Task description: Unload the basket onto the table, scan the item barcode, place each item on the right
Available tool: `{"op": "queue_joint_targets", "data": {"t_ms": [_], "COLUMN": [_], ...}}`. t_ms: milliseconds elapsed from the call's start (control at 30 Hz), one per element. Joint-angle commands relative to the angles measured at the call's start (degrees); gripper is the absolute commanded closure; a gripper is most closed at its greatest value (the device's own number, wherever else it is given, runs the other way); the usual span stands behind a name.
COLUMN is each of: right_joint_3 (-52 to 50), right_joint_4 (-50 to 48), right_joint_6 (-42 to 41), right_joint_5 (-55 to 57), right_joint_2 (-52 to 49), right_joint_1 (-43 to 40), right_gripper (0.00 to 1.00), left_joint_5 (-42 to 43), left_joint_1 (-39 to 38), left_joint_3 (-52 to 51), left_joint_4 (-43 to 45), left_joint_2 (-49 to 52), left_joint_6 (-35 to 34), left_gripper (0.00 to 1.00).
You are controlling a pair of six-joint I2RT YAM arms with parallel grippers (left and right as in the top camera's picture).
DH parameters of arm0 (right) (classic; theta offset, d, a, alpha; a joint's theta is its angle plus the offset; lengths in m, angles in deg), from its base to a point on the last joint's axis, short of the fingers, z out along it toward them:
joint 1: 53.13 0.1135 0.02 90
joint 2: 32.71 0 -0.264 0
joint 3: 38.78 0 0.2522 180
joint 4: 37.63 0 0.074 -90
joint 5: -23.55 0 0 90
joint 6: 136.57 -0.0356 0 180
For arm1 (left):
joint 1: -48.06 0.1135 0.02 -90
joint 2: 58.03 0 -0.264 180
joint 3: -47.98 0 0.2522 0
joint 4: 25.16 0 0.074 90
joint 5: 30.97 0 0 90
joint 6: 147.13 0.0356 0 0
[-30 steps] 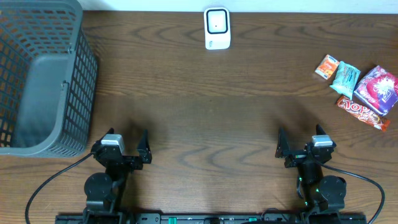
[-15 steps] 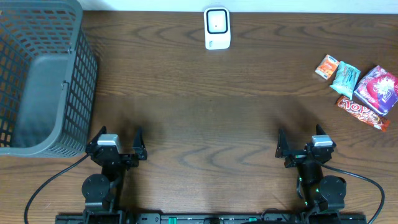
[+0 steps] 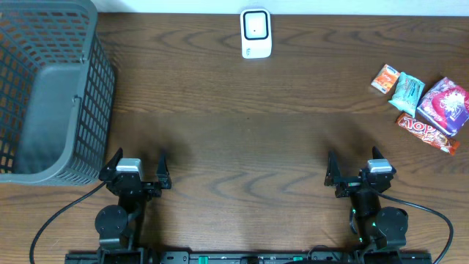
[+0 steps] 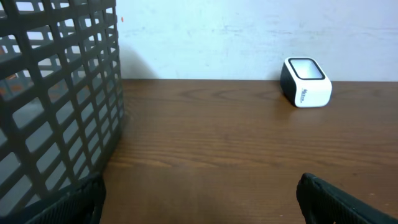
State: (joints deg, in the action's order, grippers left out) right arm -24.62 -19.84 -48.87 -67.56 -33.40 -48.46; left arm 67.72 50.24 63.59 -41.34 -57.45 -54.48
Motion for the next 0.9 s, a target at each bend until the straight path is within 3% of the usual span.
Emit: {"op": "queue_joint_targets", "data": {"t_ms": [0, 867], "right_joint_3": [-0.1, -0.1], "right_joint_4": [0.3, 0.3], "right_joint_6": [0.7, 0.7], "right_joint_5": [0.1, 0.1], "right_joint_2": [0.4, 0.4], "right_joint_1": [-0.5, -0.5], "right_gripper": [0.01, 0.01], "left_joint_5": [1.4, 1.1], "left_joint_1": [0.3, 0.3], "left_joint_3": [-1.6, -1.6], "left_joint_4": [-0.9, -0.8], "left_joint_2": [-0.5, -0.3], "left_joint_6": [0.7, -0.3], "left_gripper": [0.02, 0.02]}}
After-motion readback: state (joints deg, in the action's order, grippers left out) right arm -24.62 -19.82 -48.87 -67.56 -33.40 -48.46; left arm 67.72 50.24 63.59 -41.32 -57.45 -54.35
